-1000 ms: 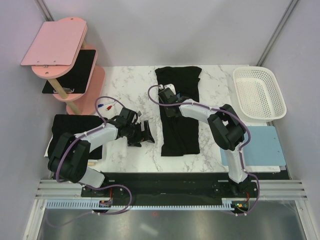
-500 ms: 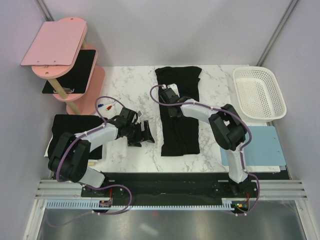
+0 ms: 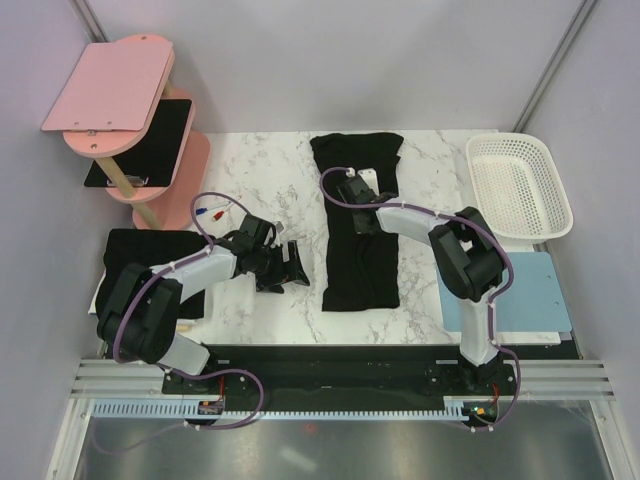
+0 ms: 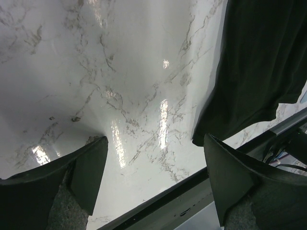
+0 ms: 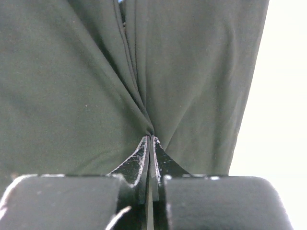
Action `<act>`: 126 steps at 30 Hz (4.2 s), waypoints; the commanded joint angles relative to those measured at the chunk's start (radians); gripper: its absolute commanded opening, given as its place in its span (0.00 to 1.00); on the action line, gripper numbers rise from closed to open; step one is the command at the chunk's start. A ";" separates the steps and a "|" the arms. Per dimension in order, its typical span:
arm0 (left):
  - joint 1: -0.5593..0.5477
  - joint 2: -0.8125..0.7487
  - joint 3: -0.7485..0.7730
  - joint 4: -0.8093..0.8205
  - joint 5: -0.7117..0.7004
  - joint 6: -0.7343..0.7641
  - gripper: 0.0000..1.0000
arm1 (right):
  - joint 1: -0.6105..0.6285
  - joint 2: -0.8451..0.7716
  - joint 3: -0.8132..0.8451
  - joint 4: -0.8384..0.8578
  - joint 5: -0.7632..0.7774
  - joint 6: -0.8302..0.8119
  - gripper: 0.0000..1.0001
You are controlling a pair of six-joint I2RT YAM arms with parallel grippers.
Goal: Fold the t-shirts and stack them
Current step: Grab the bottom of the folded rectangular tshirt with both arms, then fold the folded rectangular tshirt in 1/3 of the way
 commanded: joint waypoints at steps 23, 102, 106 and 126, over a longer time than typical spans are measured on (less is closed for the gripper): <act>-0.136 0.040 -0.224 0.425 0.067 -0.167 0.80 | -0.156 -0.819 -0.717 0.122 -0.415 0.305 0.88; -0.216 0.012 0.356 -0.089 -0.157 -0.072 0.02 | -0.082 -0.764 -0.589 0.232 -0.478 0.195 0.00; -0.153 0.107 0.462 -0.106 -0.137 -0.018 0.02 | -0.102 -0.648 -0.472 0.235 -0.417 0.132 0.00; -0.021 0.503 0.881 -0.218 -0.115 0.103 0.83 | -0.198 -0.325 -0.335 0.388 -0.331 0.086 0.89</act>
